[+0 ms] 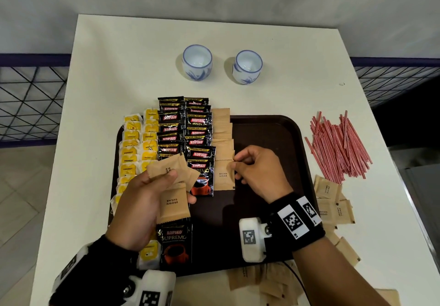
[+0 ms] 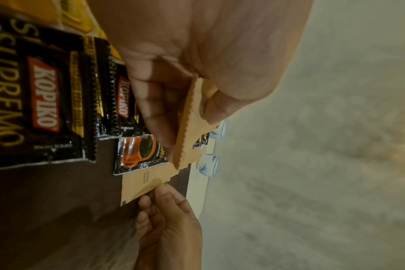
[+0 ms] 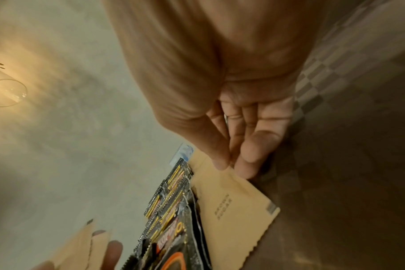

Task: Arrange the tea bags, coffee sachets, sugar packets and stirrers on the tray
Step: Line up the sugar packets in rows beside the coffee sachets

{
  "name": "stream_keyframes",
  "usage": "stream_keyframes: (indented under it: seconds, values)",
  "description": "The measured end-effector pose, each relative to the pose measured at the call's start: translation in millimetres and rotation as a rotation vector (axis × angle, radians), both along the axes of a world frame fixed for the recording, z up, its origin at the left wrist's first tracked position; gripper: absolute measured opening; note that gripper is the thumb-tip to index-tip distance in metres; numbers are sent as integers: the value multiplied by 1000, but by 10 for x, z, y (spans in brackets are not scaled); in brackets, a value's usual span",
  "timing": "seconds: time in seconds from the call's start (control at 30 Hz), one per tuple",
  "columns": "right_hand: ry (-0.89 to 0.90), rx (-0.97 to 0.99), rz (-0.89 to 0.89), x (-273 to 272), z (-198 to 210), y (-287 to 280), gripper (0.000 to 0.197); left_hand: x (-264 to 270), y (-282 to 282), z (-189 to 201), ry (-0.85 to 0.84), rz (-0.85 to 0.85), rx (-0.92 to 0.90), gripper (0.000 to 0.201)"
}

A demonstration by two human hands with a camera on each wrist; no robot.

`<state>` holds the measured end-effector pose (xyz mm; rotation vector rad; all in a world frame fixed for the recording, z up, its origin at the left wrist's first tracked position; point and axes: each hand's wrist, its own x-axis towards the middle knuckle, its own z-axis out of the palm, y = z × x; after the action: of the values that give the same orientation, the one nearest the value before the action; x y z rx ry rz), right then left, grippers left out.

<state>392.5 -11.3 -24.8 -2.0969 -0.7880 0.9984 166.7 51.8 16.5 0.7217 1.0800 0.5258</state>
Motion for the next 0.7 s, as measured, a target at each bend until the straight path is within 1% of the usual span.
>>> stream_keyframes:
  seconds: [0.17,0.4,0.57,0.7]
  values:
    - [7,-9,-43,-28,30,6,10,-3,-6,4,2,-4,3,36]
    - [-9,-28,-27,-11,-2,45,30,1,-17,11,-34,1,-4,34]
    - [-40,-47,41,7,-30,65,31,15,-29,-1,-74,-2,-32,27]
    - [-63,-26,16,1,80,54,31,49,-44,15,-118,-25,-93,35]
